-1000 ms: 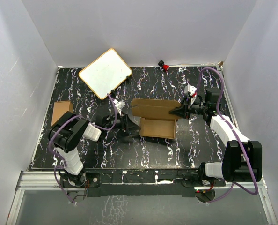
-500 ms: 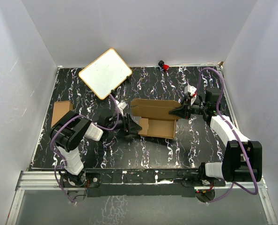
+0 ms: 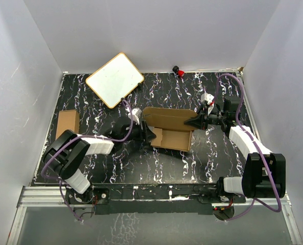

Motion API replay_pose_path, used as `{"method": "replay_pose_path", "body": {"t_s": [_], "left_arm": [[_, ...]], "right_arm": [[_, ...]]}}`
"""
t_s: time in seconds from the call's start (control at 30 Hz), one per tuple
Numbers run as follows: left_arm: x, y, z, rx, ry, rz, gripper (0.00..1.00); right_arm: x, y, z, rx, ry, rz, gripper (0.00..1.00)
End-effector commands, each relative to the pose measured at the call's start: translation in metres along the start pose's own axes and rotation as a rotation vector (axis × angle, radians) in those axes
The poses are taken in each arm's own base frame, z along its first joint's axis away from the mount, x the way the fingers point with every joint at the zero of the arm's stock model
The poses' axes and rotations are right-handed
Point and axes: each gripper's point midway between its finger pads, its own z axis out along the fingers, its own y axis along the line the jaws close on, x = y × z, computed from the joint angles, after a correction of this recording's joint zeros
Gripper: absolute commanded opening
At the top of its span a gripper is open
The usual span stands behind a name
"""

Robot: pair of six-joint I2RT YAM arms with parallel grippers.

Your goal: Fold the paper box

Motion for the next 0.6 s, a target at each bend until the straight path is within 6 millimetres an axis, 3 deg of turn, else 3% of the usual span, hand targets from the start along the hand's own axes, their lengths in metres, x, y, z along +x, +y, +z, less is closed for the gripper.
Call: {"method": "replay_pose_path", "body": {"t_s": [0.0, 0.23, 0.57], "left_arm": [[-0.016, 0.006, -0.002, -0.142, -0.032, 0.045, 0.51], [-0.006, 0.009, 0.006, -0.199, -0.008, 0.081, 0.50], [-0.001, 0.018, 0.013, -0.339, 0.017, 0.159, 0.40]], "right_arm": [[-0.011, 0.005, 0.002, -0.049, -0.034, -0.086, 0.08], [-0.011, 0.005, 0.002, -0.050, -0.034, -0.090, 0.08], [-0.011, 0.005, 0.002, -0.050, -0.034, -0.090, 0.08]]}}
